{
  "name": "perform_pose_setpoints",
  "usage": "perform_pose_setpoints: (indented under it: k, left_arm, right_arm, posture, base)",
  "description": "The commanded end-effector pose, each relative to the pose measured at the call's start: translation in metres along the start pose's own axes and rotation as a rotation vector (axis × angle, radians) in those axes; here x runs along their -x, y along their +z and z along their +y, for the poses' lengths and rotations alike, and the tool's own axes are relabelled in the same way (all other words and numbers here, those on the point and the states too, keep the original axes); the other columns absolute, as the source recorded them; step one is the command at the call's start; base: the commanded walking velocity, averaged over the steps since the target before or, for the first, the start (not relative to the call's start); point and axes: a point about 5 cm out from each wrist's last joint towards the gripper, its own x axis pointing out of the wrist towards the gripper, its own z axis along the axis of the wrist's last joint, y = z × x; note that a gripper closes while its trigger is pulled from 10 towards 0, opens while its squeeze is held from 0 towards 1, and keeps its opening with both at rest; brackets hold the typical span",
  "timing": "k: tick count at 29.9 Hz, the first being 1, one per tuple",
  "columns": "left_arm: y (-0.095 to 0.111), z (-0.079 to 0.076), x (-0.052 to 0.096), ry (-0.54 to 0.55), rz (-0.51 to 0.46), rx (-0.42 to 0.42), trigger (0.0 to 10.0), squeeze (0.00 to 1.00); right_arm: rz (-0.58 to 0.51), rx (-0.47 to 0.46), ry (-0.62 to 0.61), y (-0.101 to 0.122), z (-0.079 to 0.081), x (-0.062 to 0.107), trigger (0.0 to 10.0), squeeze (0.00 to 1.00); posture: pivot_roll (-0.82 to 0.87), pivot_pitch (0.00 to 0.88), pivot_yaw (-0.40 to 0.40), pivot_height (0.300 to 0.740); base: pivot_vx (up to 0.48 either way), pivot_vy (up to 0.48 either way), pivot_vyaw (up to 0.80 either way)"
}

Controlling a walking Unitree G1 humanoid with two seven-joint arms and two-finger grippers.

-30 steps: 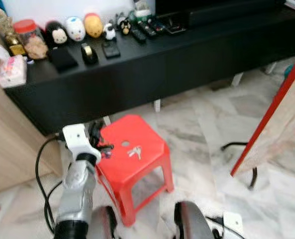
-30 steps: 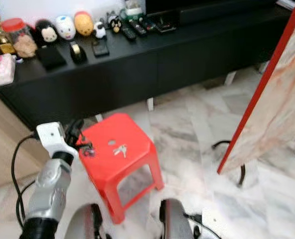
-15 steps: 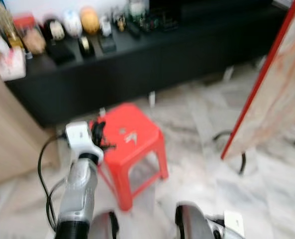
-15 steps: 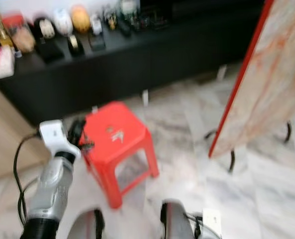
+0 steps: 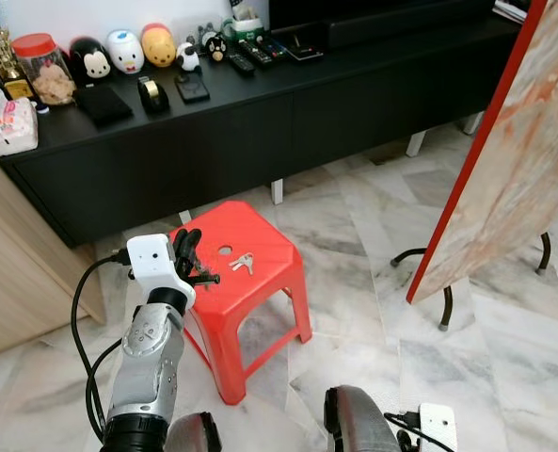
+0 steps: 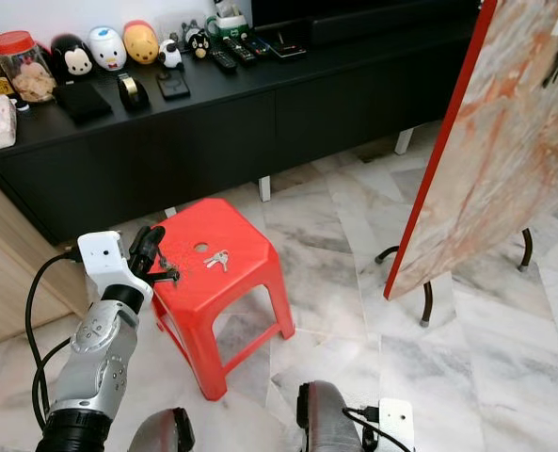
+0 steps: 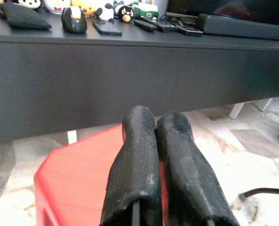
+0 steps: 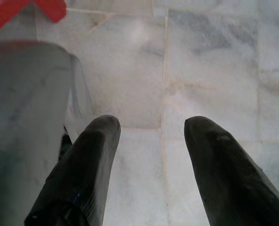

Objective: Hang keys on a hook

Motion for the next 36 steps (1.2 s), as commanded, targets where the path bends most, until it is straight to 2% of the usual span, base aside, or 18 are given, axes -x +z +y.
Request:
perform_pose_setpoints:
  k: [1,11,12,13,14,15,19,22,26,32,36]
  left_arm:
    - [0.004,-0.002,-0.001,-0.013,-0.014,-0.014,10.0,0.0]
    - [0.007,-0.007,-0.005,-0.035,-0.024,-0.021,10.0,0.0]
    - [0.007,-0.007,-0.005,-0.035,-0.024,-0.022,10.0,0.0]
    - [0.007,-0.007,-0.005,-0.035,-0.024,-0.023,10.0,0.0]
    - [0.007,-0.007,-0.005,-0.035,-0.025,-0.023,10.0,0.0]
    - [0.007,-0.007,-0.005,-0.035,-0.025,-0.023,10.0,0.0]
    - [0.007,-0.007,-0.005,-0.035,-0.025,-0.024,10.0,0.0]
    - [0.007,-0.007,-0.006,-0.033,-0.025,-0.023,10.0,0.0]
    - [0.007,-0.007,-0.005,-0.031,-0.027,-0.02,10.0,0.0]
    - [0.007,-0.006,-0.005,-0.024,-0.031,-0.017,10.0,0.0]
    - [0.006,-0.007,-0.005,-0.027,-0.026,-0.007,10.0,0.0]
  right_arm:
    - [-0.016,0.044,0.056,-0.003,0.012,0.002,10.0,0.0]
    - [-0.203,0.08,0.09,0.015,0.015,0.004,10.0,0.0]
    - [-0.233,0.077,0.088,0.024,0.011,0.002,10.0,0.0]
    - [-0.293,0.073,0.083,0.05,0.0,-0.002,10.0,0.0]
    - [-0.39,0.069,0.081,0.091,-0.012,-0.006,10.0,0.0]
    - [-0.425,0.069,0.083,0.104,-0.013,-0.005,10.0,0.0]
    - [-0.5,0.07,0.1,0.122,-0.009,-0.003,10.0,0.0]
    - [-0.496,0.066,0.1,0.123,-0.007,-0.004,10.0,0.0]
    - [-0.412,0.048,0.122,0.107,-0.001,-0.008,10.0,0.0]
    - [-0.336,0.001,0.106,0.086,-0.004,-0.008,10.0,0.0]
    - [-0.267,0.001,0.091,0.073,-0.007,-0.009,10.0,0.0]
  posture:
    - [-0.15,0.034,0.011,0.658]
    - [-0.17,0.048,0.01,0.713]
    - [-0.17,0.048,0.01,0.718]
    - [-0.17,0.05,0.01,0.723]
    - [-0.17,0.05,0.009,0.733]
    - [-0.17,0.05,0.009,0.738]
    - [-0.17,0.055,0.007,0.74]
    - [-0.17,0.055,0.005,0.74]
    - [-0.16,0.057,0.0,0.74]
    - [-0.16,0.062,-0.005,0.74]
    - [-0.16,0.064,-0.008,0.74]
  base:
    - [0.0,0.0,0.0]
    - [0.0,0.0,0.0]
    - [0.0,0.0,0.0]
    - [0.0,0.0,0.0]
    - [0.0,0.0,0.0]
    - [0.0,0.0,0.0]
    - [0.0,0.0,0.0]
    - [0.0,0.0,0.0]
    - [0.0,0.0,0.0]
    - [0.0,0.0,0.0]
    - [0.0,0.0,0.0]
